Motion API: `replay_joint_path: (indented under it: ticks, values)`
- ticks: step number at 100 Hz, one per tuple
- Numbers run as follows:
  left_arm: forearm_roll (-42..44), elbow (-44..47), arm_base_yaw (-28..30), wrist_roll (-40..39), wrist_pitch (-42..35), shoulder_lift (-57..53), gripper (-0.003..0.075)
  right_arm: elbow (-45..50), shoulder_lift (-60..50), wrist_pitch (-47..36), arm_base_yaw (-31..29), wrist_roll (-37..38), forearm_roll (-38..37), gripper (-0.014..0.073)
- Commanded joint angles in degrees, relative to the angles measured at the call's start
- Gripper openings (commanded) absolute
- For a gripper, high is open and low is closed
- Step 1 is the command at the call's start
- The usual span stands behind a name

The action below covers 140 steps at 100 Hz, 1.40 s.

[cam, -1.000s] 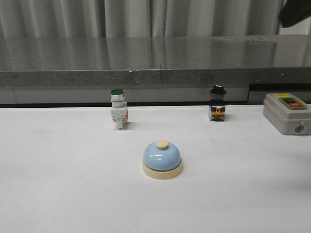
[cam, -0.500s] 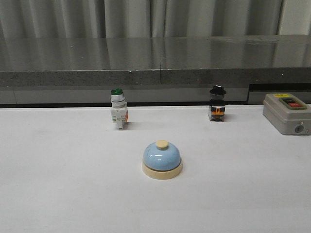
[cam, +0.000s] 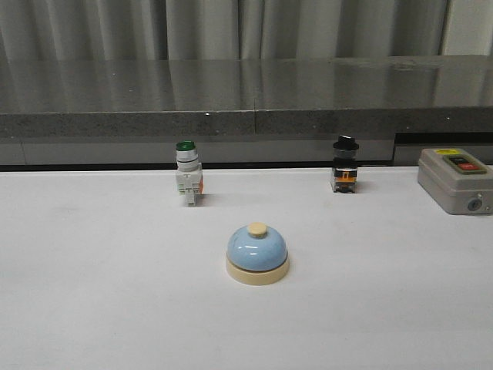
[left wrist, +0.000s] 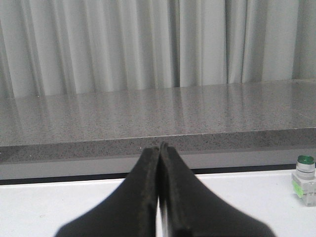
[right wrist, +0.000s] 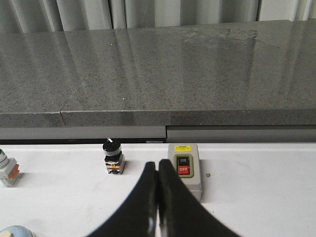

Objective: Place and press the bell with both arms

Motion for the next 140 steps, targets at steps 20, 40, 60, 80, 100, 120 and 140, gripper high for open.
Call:
replay_joint_path:
  ticks: [20,40,60,80,100,120,140]
  values:
    - [-0.51,3.23,-0.21,-0.58,-4.72,-1.73,-0.0021,-1.51,0.09,-3.97,-0.3,-0.22,-0.64,-0.0064]
    - [-0.51,3.23,-0.21,-0.58,-4.72,-1.73,-0.0021,-1.51,0.09,-3.91,-0.3,-0.22,-0.64,-0.0064]
    - [-0.51,3.23,-0.21,-0.58,-4.72,-1.73,-0.0021,-1.51,0.03,-3.6,-0.3,-0.22,-0.85,-0.0064]
    - [-0.51,3.23,-0.21,-0.58,-4.72,-1.73,-0.0021,0.46,-2.51,-4.15,-0.41,-0.22,-1.24,-0.0064]
    - [-0.51,3.23,-0.21,-0.58,-4.72,-1.73,-0.0021,8.82,-8.38,-7.27,-0.41,-0.22,-1.34,-0.0064]
    - [-0.51,3.23,-0.21,-0.58,-4.72,-1.73,-0.0021,16.05,-15.43,-10.44,-3.13,-0.22,-1.29,-0.0064]
    - [-0.51,3.23,-0.21,-0.58,-4.72,-1.73,-0.0021,20.17,-21.98,-11.76,-4.41,-0.22,-0.47,-0.0064]
